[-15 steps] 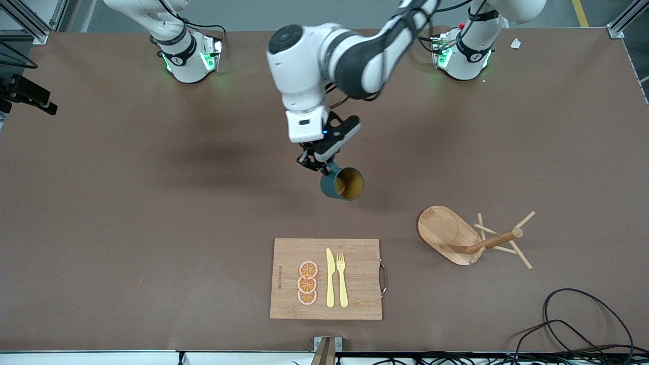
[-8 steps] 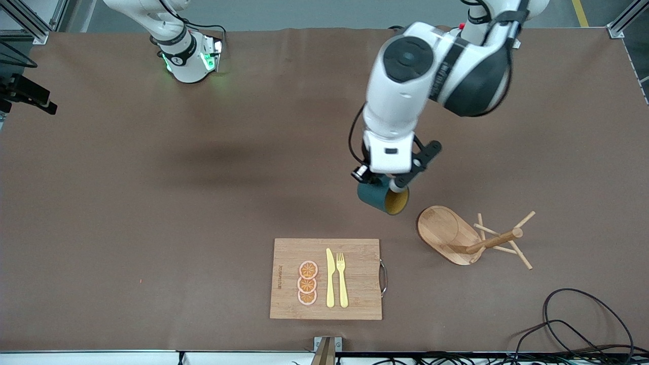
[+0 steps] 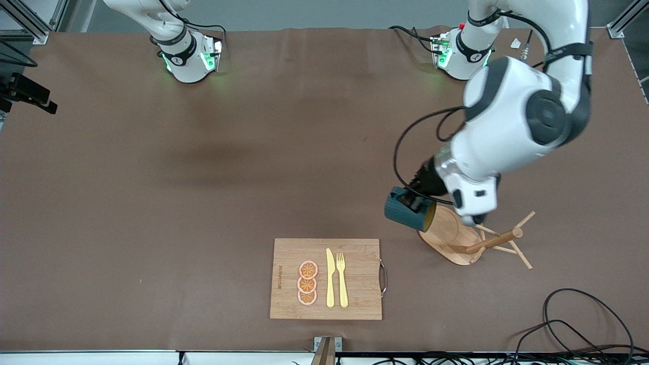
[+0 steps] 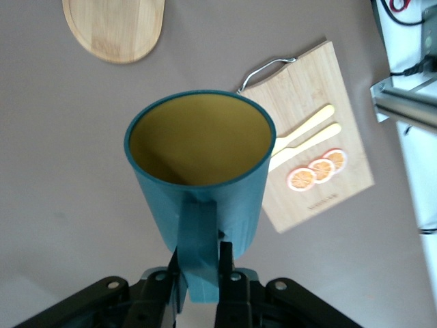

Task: Pass cup and hang on rack
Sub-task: 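Lift the mug with the left gripper and carry it to the rack, then lower the mug handle onto a rack peg with the left gripper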

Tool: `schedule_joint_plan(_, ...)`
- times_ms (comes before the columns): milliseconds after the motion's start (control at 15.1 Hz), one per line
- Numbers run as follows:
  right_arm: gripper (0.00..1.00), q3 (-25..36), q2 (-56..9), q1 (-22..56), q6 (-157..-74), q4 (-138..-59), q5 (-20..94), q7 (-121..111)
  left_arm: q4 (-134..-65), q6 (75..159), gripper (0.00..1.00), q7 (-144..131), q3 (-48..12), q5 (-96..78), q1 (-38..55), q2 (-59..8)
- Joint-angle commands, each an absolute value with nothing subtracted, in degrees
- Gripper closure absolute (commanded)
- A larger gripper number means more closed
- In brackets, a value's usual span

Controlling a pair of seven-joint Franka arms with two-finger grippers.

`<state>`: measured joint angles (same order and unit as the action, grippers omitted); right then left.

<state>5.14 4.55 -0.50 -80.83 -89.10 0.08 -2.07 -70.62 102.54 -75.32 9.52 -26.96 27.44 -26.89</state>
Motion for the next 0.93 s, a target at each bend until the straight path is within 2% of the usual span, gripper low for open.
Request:
schedule_joint_plan(0,0.0,4.66,6.06,-1.23,-80.07,-90.0,0.79,-2.81,-71.63,99.33,1.0,-75.24,9.23,-35.57,21.73,-25.75)
schedule_joint_plan(464,0.0,4.66,5.89,-1.14,-80.07,-89.21,0.79,-3.34,-71.89,91.5,1.0,-74.18,9.14,-45.87,14.51,-29.09)
schedule_joint_plan(861,0.0,4.57,5.89,-1.14,-79.98,-89.21,0.7,-3.34,-71.89,91.06,1.0,-74.01,8.97,-51.94,9.5,-31.72)
